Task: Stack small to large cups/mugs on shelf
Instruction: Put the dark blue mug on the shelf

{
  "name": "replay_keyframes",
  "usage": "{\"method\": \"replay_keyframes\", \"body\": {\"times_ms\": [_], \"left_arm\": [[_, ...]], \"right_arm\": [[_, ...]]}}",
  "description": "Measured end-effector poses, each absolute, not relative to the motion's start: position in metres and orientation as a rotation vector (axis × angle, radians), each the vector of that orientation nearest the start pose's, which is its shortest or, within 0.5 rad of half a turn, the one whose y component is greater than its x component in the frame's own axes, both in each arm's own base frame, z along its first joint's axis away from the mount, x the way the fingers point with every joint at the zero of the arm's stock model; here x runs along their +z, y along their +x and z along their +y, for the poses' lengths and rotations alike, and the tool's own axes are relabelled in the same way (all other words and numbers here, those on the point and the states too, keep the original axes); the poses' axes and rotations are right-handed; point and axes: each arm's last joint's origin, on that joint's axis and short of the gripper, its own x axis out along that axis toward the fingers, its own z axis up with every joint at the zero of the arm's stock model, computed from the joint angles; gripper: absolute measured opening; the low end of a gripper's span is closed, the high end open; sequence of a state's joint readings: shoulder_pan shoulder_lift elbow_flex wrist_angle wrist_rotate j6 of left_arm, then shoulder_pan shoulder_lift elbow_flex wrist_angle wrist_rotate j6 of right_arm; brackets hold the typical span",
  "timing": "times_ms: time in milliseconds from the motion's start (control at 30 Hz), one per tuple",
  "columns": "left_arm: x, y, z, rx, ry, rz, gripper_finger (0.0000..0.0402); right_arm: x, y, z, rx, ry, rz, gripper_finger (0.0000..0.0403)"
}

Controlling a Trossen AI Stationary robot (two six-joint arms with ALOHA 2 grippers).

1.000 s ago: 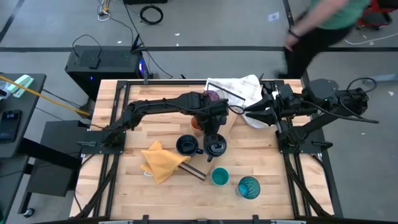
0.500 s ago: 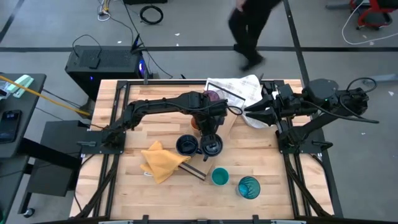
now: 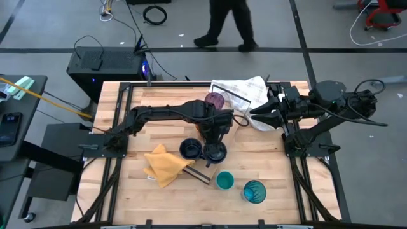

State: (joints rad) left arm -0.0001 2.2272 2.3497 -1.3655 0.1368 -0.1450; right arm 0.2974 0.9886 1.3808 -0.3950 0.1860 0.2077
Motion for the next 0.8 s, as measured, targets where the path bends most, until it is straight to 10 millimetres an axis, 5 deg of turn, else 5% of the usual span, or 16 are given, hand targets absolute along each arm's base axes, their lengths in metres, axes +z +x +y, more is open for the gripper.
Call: {"method": "replay_keyframes", "body": {"times_ms": [467, 800], "left_arm": [[0.298, 0.443, -0.026, -0.119, -0.104, 1.368, 0.0027], [0.296, 0.446, -0.021, -0.101, -0.163, 1.362, 0.0027]], "right_arm": [[0.473, 0.168, 0.046, 0.111, 0.213, 0.014, 0.0087], [0.473, 0.168, 0.046, 0.111, 0.213, 0.014, 0.0087]]}}
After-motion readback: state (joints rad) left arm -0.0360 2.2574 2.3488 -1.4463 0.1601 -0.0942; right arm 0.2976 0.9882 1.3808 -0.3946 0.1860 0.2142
